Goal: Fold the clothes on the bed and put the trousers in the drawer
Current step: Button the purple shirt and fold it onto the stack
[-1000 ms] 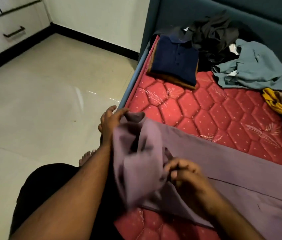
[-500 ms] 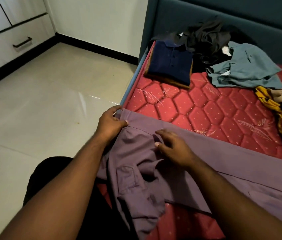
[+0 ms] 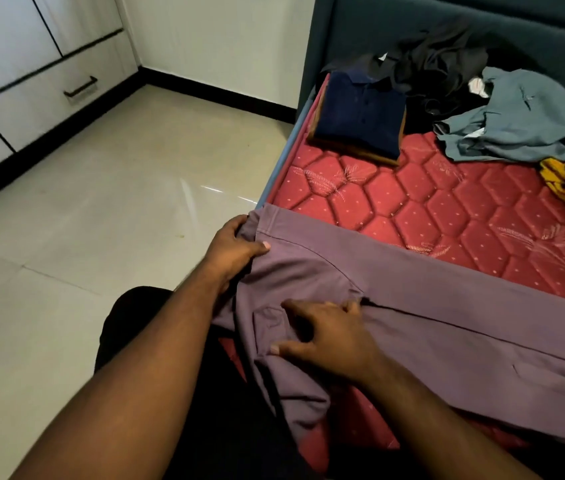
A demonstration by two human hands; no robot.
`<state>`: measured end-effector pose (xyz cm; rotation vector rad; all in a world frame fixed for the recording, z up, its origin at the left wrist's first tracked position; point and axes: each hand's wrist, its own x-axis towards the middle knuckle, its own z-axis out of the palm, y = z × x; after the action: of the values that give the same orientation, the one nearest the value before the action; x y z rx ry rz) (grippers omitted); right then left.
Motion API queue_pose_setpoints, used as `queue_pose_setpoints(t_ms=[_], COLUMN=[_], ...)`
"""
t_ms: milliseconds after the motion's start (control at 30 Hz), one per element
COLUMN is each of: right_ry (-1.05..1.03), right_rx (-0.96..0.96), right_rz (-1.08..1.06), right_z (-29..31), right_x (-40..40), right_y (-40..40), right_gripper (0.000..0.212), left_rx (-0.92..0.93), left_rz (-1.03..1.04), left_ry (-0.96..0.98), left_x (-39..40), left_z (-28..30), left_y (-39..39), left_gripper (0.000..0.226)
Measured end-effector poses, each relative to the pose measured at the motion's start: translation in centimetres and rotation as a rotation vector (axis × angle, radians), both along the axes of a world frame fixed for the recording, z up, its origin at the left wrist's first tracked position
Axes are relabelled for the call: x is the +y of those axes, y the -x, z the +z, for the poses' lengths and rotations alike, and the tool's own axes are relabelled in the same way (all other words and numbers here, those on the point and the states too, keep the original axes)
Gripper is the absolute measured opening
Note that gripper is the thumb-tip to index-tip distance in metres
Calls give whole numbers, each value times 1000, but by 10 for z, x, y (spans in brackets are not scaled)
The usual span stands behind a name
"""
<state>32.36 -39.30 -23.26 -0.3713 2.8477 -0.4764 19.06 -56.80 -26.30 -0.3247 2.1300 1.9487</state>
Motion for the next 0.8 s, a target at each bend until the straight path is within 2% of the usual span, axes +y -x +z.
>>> queue_pose_setpoints(t_ms=[67, 133, 167, 267, 333, 367, 433, 500, 567, 600, 633, 667, 700, 733, 800], right_ry=[-62, 53, 176, 842, 1279, 1465, 1741, 1883, 1820, 1613, 1257, 877, 575, 403, 349], right_rx=[-102, -16, 36, -55, -135, -141, -106, -87, -139, -141, -135, -102, 14, 140, 275], right_rz=[-22, -33, -43, -159, -225, -266, -310, -372, -649, -864, -1034, -1107, -1118, -1063, -850], right_z=[6, 12, 15, 45, 73, 85, 101, 96, 79, 67, 50, 32, 19, 9, 3], right_x=[-9, -9, -6, 6, 22, 36, 81, 135, 186, 206, 223, 235, 242, 244, 238], right_y=[-3, -6, -8, -27, -36, -39, -44, -49, -65, -73, -80, -84, -85, -82, -74], right_gripper=[45, 26, 22, 15, 23, 26, 32, 30, 30, 43, 53, 58, 60, 57, 37], left_rx=[53, 131, 177, 339, 502, 617, 779, 722, 660, 664, 668, 656, 617, 529, 364], left_rz=[6, 20, 17, -61, -89, -112, -236, -444, -594, -619, -622, -625, -633, -657, -792], left_ry=[31, 118, 183, 465, 693, 745, 678, 577, 628, 630, 617, 604, 590, 570, 553], left_x=[3, 4, 4, 3, 8, 11, 24, 32, 40, 44, 47, 51, 57, 61, 65], left_z=[0, -2, -2, 0, 8, 12, 23, 30, 32, 35, 39, 44, 50, 53, 56], left_y=[-9, -15, -20, -31, -35, -36, -42, -52, -61, -63, -66, -67, -67, -66, -62], left_gripper=[72, 75, 74, 67, 59, 52, 34, 37, 45, 45, 44, 44, 44, 46, 58])
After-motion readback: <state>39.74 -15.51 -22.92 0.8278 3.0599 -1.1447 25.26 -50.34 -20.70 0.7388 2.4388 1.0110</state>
